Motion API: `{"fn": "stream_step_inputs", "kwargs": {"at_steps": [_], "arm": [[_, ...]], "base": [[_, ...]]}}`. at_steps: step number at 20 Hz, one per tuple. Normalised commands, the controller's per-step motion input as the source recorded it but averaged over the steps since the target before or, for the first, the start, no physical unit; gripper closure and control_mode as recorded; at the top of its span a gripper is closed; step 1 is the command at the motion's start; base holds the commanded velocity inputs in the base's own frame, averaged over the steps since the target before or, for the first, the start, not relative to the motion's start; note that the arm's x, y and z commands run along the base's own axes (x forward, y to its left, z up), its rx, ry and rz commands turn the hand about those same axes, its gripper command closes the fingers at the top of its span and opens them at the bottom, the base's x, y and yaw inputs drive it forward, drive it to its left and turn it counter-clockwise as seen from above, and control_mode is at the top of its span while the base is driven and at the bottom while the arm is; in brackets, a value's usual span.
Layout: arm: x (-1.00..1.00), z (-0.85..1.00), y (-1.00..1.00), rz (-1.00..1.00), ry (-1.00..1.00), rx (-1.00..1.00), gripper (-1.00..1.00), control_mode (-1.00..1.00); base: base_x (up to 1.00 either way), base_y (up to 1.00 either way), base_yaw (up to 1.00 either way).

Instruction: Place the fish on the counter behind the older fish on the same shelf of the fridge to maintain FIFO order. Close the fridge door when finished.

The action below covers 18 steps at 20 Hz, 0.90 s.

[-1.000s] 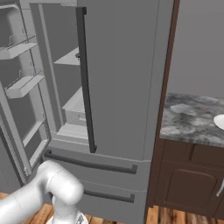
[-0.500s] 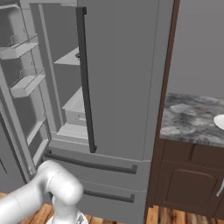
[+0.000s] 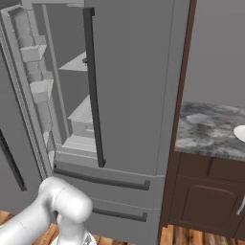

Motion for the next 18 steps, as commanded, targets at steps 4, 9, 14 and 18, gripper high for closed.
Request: {"fn": "stream_step_inputs", "kwargs": {"at_steps": [4,9,14,18], "arm": [[0.26,0.02,-0.96,0.0,0.0,0.02,-1.0,-1.0],[0.32,0.04,-0.82,0.0,0.0,0.02,-1.0,-1.0],[0.53,0.12,-0.57,0.0,0.0,0.02,-1.0,-1.0],[0.64,0.15,-0.37,0.0,0.0,0.01,-1.0,-1.0]], "base": [[0.0,0.0,0.0],[0.0,0.0,0.0],[0.0,0.0,0.0],[0.0,0.0,0.0]]}}
